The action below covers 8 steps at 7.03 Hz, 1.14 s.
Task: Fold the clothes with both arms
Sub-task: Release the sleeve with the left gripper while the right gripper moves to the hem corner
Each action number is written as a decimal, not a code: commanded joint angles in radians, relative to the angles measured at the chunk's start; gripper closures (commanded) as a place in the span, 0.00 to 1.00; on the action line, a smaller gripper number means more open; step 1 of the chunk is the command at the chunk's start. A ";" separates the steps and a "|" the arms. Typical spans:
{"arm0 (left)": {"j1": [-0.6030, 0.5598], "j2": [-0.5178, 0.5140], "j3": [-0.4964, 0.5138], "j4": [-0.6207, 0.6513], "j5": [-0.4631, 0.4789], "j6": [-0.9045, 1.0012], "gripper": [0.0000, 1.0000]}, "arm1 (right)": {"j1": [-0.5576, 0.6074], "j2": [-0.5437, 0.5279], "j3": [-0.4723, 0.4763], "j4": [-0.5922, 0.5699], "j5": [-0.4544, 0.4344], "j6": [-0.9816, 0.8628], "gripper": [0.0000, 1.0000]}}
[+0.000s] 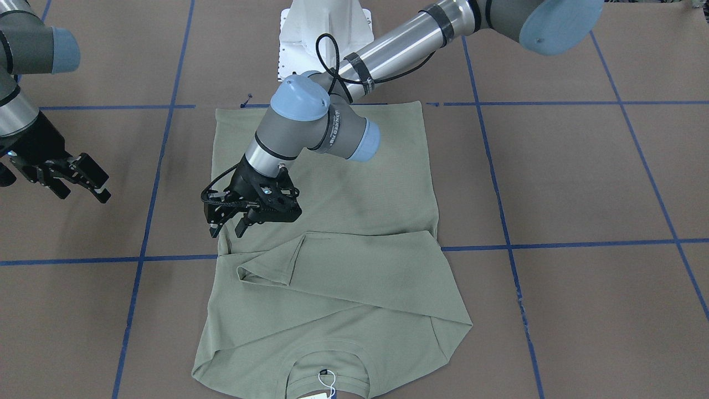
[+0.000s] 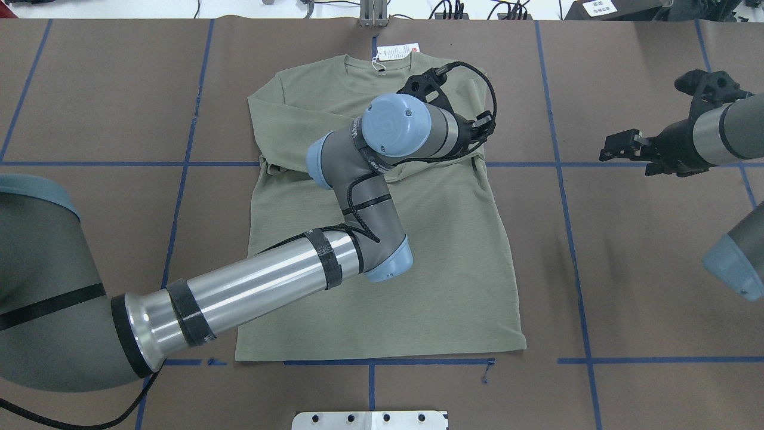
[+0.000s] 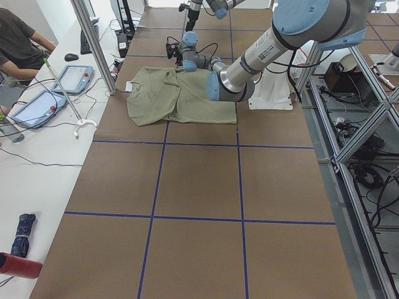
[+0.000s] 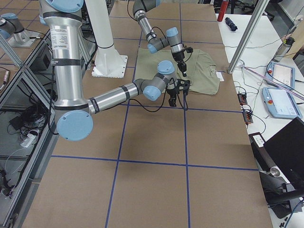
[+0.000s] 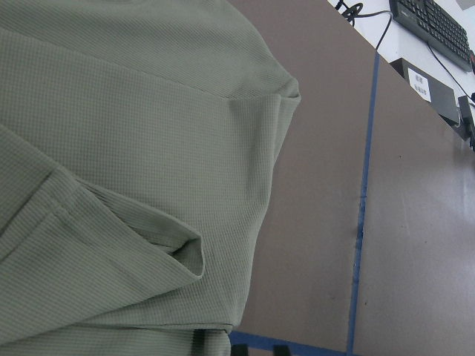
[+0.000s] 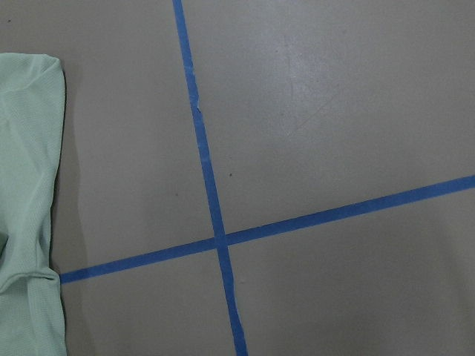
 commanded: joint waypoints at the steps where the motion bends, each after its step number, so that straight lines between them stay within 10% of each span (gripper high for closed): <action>1: -0.041 0.133 -0.179 0.028 -0.090 0.026 0.28 | -0.036 0.001 0.012 0.004 0.000 0.046 0.00; 4: -0.115 0.539 -0.706 0.183 -0.215 0.225 0.28 | -0.368 0.012 0.122 0.033 -0.299 0.395 0.00; 7: -0.136 0.686 -0.865 0.223 -0.263 0.255 0.28 | -0.734 0.004 0.173 -0.042 -0.714 0.615 0.01; 8: -0.138 0.690 -0.865 0.223 -0.263 0.254 0.28 | -0.760 0.000 0.174 -0.050 -0.721 0.688 0.02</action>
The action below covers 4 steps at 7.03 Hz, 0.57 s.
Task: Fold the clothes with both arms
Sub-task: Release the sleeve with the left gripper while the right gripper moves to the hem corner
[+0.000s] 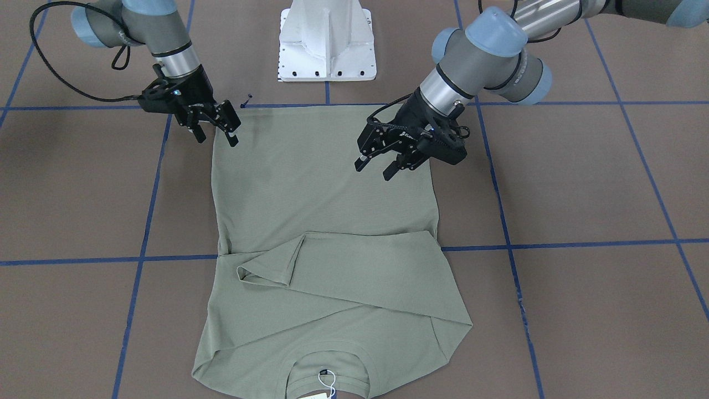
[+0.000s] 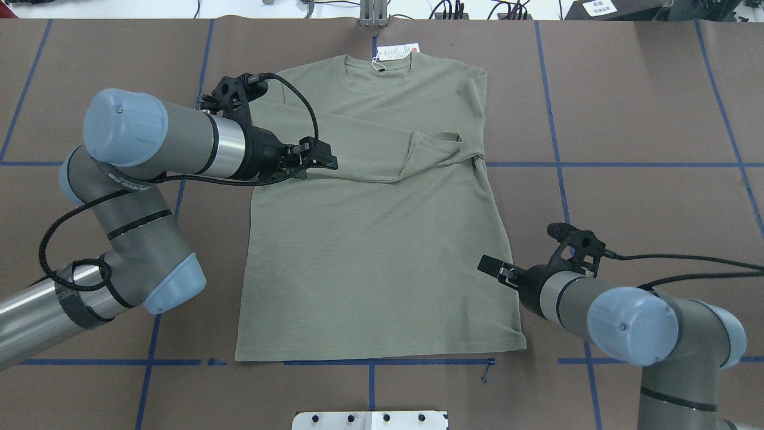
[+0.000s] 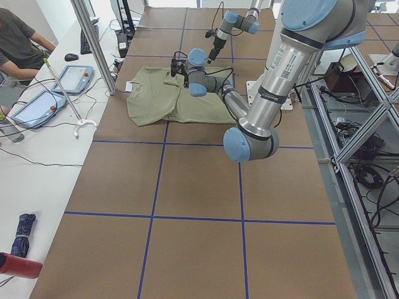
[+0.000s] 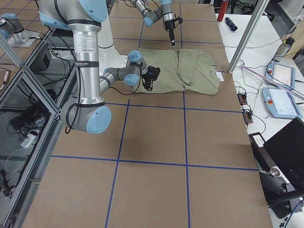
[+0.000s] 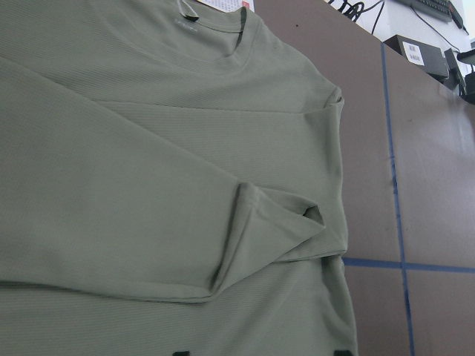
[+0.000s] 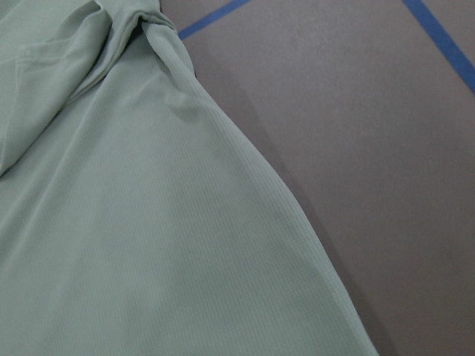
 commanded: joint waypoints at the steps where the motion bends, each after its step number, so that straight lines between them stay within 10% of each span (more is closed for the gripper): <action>1: -0.002 0.019 -0.011 0.002 -0.004 -0.003 0.28 | -0.102 -0.005 0.008 -0.071 -0.115 0.102 0.03; 4: 0.001 0.021 -0.011 0.002 -0.002 -0.019 0.27 | -0.134 -0.021 0.019 -0.119 -0.131 0.131 0.06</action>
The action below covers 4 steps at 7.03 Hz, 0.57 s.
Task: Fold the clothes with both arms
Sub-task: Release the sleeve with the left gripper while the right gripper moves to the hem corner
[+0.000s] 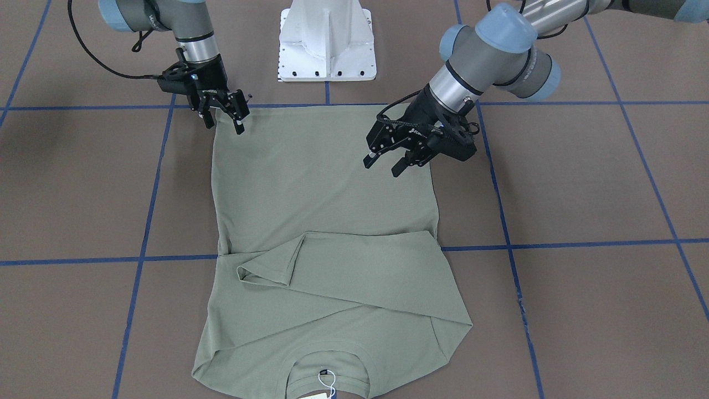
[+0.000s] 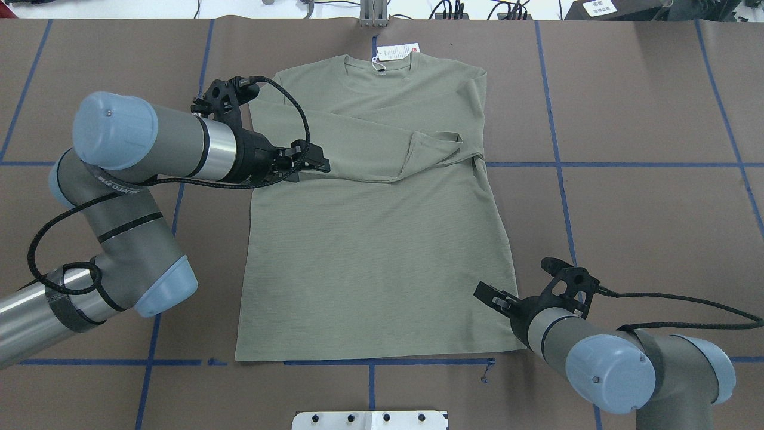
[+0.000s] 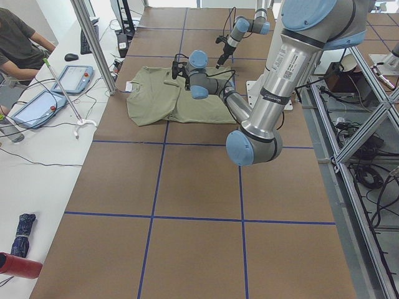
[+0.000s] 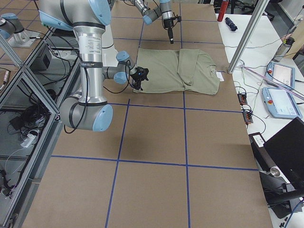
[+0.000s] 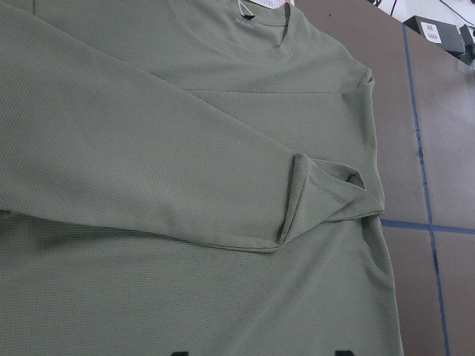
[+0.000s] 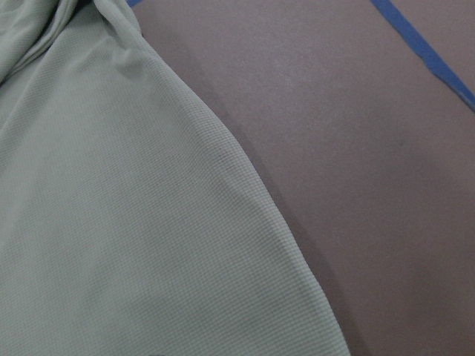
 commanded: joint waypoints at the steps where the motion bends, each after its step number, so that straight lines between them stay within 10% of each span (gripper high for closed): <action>1: 0.002 0.001 0.001 0.000 0.000 -0.009 0.27 | -0.042 -0.011 0.006 -0.007 -0.003 0.034 0.07; 4: 0.005 0.001 0.008 -0.002 0.000 -0.009 0.27 | -0.076 -0.039 0.018 -0.007 0.006 0.054 0.16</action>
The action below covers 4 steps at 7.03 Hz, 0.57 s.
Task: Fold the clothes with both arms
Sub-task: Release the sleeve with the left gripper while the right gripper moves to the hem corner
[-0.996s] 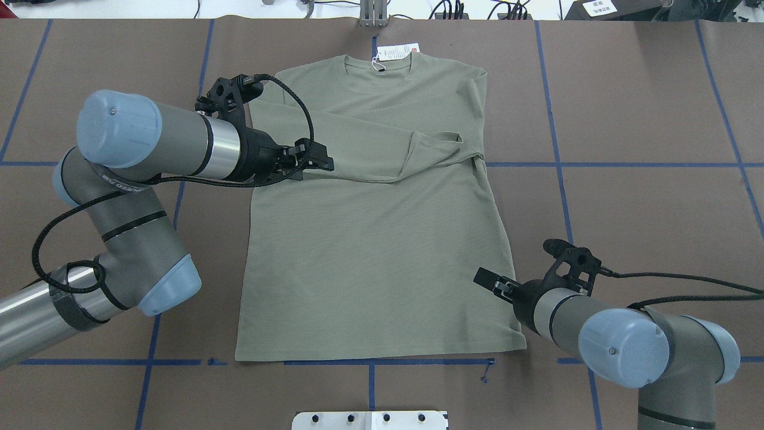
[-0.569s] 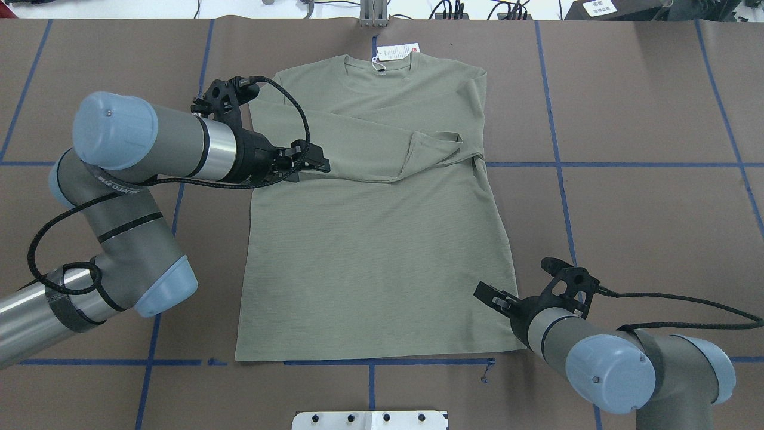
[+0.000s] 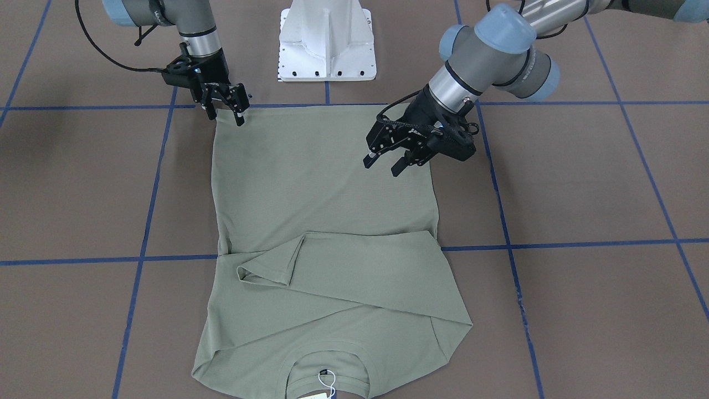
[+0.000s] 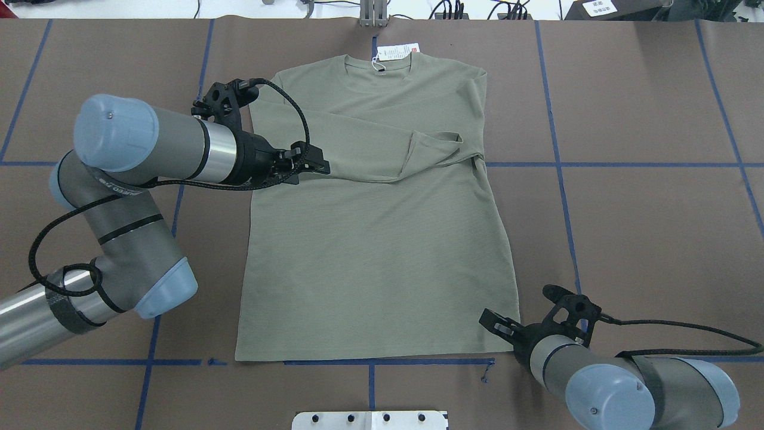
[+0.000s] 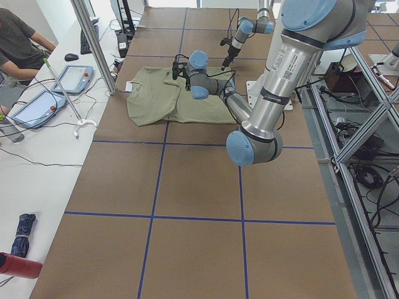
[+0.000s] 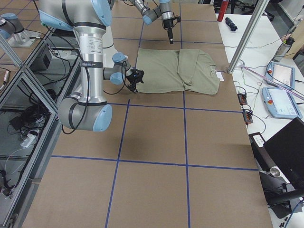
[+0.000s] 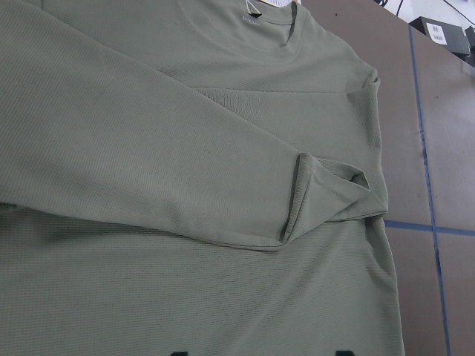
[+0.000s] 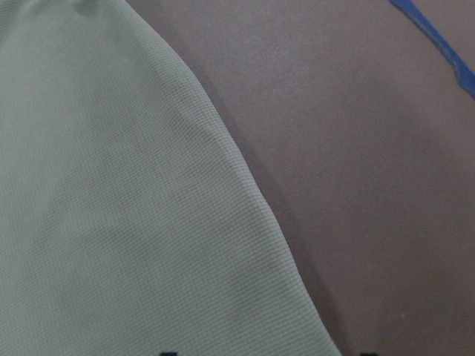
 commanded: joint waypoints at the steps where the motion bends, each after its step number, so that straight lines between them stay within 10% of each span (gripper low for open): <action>1: 0.000 -0.001 0.005 -0.001 0.000 0.000 0.27 | -0.020 -0.036 0.034 0.000 0.006 0.004 0.17; 4: 0.001 -0.001 0.010 -0.003 0.000 0.000 0.27 | -0.046 -0.056 0.035 0.000 0.006 0.007 0.27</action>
